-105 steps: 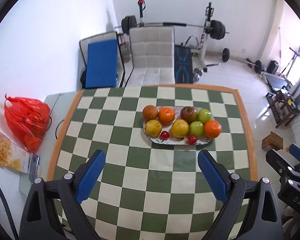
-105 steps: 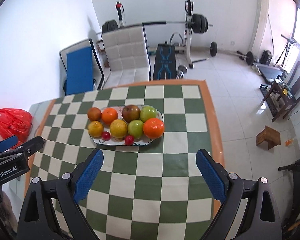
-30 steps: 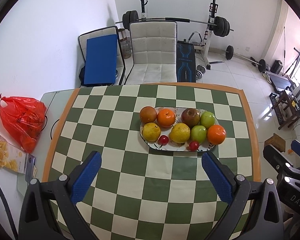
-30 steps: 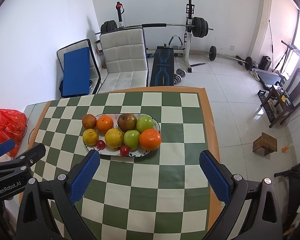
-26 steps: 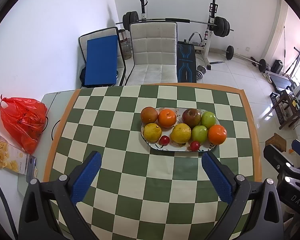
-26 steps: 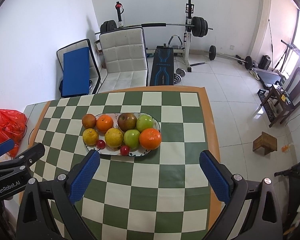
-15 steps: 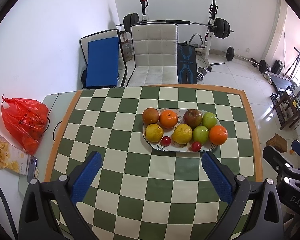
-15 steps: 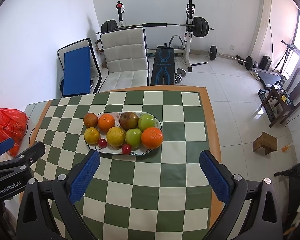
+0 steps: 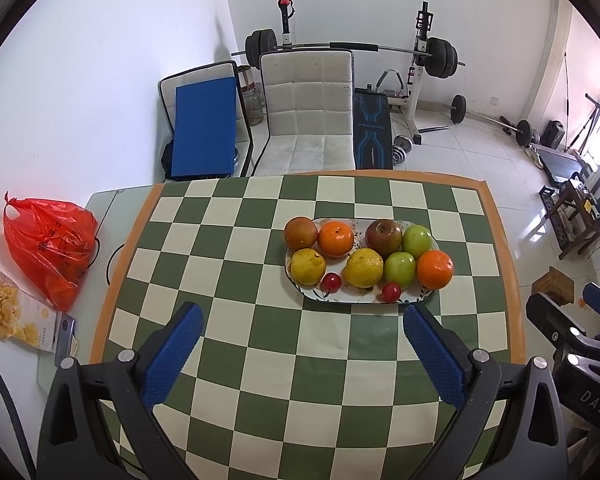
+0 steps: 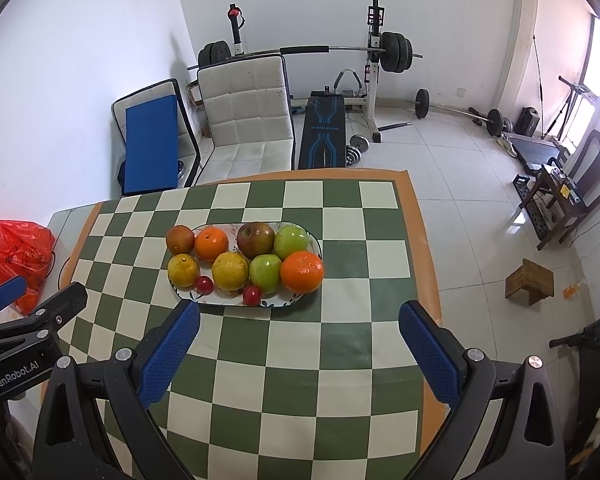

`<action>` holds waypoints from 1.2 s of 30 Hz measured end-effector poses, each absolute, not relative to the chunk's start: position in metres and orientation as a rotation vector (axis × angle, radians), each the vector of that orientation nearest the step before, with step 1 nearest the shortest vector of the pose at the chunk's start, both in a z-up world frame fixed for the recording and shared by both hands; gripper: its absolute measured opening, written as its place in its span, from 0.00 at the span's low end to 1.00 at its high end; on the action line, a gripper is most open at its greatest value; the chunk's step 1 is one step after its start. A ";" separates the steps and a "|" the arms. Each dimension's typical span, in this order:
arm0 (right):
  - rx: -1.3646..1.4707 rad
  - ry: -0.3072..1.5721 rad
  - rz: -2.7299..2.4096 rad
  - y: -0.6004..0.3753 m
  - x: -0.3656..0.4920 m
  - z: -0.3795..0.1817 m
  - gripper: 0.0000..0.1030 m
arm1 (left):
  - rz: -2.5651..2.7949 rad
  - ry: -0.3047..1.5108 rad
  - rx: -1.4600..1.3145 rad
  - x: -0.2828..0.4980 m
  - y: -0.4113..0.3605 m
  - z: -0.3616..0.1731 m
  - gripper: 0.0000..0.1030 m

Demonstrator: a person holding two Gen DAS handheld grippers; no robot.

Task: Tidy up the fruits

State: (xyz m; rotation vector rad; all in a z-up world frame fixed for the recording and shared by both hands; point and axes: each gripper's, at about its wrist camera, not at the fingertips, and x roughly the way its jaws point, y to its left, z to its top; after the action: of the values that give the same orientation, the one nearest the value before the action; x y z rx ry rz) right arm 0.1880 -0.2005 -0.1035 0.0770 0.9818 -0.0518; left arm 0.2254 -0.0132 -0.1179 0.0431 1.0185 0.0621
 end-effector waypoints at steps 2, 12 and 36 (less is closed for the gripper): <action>0.079 0.982 -0.053 -0.199 0.186 -0.103 0.99 | 0.060 1.017 0.046 0.224 -0.013 -0.117 1.00; 0.080 0.971 -0.056 -0.200 0.183 -0.098 0.99 | 0.058 1.010 0.049 0.224 -0.014 -0.115 1.00; 0.078 0.971 -0.059 -0.198 0.185 -0.095 0.99 | 0.053 0.996 0.050 0.225 -0.015 -0.109 1.00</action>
State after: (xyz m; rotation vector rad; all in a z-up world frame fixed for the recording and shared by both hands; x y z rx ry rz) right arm 0.1849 -0.1981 -0.0955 0.0776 0.9705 -0.0589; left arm 0.2251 -0.0149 -0.1086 0.0504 0.9960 0.0534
